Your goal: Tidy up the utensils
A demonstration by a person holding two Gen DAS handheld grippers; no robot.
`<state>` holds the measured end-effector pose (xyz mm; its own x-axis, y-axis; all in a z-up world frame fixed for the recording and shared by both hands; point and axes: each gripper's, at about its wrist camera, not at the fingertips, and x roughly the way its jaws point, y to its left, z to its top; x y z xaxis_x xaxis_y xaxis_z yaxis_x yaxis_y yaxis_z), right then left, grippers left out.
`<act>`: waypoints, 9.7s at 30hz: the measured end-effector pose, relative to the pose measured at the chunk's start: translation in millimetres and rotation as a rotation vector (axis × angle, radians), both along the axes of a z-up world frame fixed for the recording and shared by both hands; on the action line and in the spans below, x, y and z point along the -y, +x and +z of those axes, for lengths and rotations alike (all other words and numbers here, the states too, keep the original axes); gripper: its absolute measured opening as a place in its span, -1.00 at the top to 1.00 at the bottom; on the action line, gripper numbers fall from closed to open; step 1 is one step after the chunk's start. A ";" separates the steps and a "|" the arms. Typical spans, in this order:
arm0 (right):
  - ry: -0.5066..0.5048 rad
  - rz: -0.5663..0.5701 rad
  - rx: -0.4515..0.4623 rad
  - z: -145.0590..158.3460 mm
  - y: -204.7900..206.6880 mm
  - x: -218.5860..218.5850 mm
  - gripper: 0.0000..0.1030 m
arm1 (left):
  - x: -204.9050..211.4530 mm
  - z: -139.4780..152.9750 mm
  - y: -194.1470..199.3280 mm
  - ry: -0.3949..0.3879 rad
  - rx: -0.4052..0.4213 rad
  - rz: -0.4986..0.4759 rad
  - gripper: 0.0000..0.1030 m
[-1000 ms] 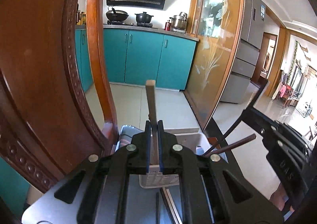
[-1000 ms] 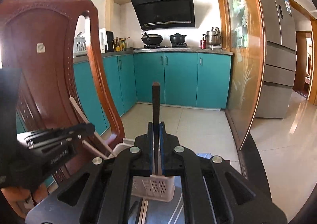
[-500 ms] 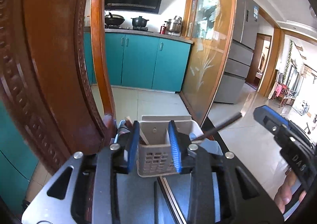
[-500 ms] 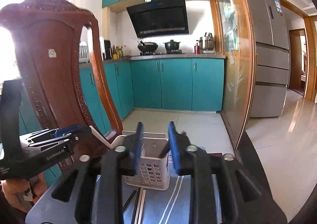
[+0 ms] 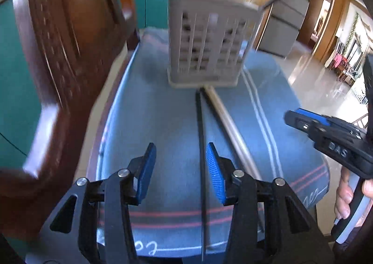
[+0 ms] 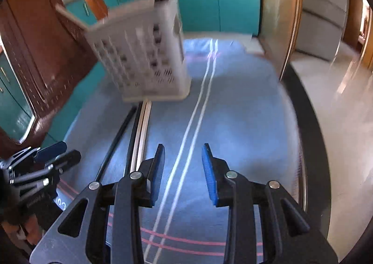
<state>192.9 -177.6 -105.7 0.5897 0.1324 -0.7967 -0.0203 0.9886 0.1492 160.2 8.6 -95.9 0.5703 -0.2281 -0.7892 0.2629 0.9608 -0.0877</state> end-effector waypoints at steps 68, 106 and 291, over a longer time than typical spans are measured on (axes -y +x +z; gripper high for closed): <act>-0.035 -0.005 -0.149 -22.5 1.2 0.4 0.91 | 17.0 -40.6 -3.7 0.021 -0.128 -0.045 -0.29; -0.034 0.000 -0.126 -32.6 4.0 -9.0 0.87 | 24.2 -42.8 -5.9 0.056 -0.119 -0.062 -0.40; -0.086 0.031 0.224 54.2 -30.1 3.0 0.29 | 6.9 56.4 -16.3 -0.004 0.284 -0.012 0.06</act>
